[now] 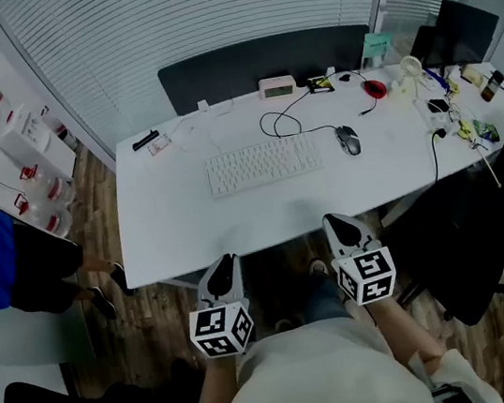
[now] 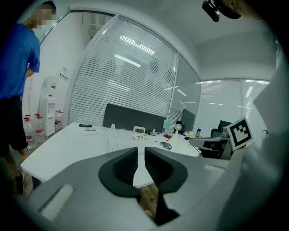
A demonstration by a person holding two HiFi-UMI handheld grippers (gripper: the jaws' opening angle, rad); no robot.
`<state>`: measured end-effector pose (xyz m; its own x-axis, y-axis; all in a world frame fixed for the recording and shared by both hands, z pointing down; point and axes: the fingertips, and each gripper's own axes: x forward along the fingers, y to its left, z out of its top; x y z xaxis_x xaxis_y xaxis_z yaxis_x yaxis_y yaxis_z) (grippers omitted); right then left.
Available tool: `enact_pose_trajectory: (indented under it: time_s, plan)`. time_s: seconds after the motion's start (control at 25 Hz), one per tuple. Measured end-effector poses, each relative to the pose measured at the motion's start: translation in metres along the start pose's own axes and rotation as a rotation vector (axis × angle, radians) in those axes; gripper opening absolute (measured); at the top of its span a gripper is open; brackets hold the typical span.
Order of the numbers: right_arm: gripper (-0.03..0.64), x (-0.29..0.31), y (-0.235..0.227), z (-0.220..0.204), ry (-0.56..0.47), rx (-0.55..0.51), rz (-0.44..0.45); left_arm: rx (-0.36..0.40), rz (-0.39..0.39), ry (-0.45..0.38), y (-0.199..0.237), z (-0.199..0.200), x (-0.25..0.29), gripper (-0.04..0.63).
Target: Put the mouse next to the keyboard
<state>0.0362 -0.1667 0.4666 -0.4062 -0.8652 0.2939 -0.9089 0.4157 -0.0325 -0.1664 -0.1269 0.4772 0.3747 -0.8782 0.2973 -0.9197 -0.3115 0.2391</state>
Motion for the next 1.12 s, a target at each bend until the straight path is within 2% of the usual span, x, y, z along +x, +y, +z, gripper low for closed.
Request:
enact_pose_trajectory:
  time_s: [0.12, 0.44, 1.12]
  plan:
    - [0.002, -0.016, 0.019, -0.002, -0.015, 0.012, 0.021, 0.011, 0.010, -0.011, -0.001, -0.004, -0.019, 0.018]
    - [0.002, -0.046, 0.055, -0.012, -0.033, 0.012, 0.063, 0.011, 0.012, -0.031, -0.004, -0.015, -0.052, 0.009]
    - [0.002, -0.051, 0.066, -0.011, -0.039, 0.019, 0.088, -0.015, 0.001, -0.032, -0.002, -0.018, -0.061, 0.009]
